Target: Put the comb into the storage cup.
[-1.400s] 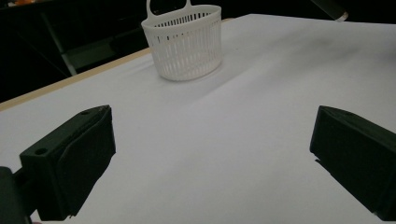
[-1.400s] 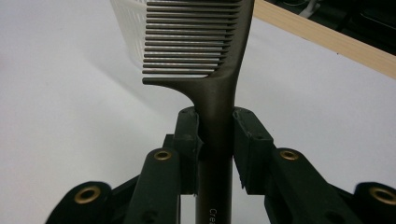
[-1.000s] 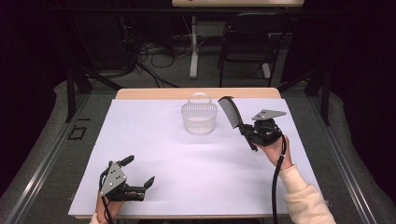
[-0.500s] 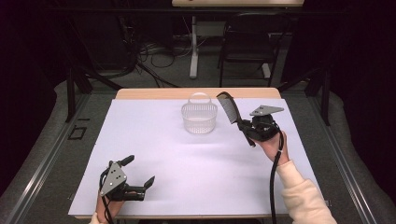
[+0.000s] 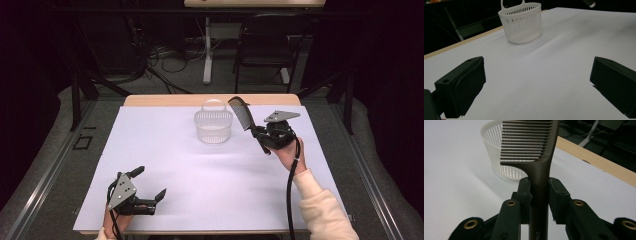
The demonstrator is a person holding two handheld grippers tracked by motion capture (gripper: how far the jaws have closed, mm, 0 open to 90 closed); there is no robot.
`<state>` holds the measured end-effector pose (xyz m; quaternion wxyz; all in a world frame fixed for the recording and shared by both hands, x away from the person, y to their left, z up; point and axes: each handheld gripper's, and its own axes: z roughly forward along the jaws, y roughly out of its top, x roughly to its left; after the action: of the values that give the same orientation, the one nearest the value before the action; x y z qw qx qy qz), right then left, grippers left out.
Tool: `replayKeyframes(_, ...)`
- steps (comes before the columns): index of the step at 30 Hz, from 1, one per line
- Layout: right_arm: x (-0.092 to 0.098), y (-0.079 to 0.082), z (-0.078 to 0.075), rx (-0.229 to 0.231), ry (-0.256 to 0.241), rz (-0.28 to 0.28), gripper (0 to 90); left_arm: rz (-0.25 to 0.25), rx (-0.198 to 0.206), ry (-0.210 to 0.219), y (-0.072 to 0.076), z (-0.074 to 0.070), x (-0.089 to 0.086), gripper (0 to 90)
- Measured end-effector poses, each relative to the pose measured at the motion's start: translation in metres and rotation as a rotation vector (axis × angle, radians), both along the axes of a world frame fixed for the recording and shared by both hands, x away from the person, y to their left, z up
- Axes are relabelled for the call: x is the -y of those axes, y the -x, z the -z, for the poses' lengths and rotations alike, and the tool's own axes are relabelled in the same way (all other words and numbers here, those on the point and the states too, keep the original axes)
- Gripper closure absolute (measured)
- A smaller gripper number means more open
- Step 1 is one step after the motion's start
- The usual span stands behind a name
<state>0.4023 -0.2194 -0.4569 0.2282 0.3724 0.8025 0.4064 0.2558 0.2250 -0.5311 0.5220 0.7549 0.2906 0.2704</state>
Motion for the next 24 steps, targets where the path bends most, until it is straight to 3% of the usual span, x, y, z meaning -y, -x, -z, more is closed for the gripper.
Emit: replayKeyframes(24, -0.009, -0.011, -0.008, 0.022, 0.001, -0.004, 72.9, 0.013, -0.003, 0.004, -0.001, 0.0, 0.0, 0.1)
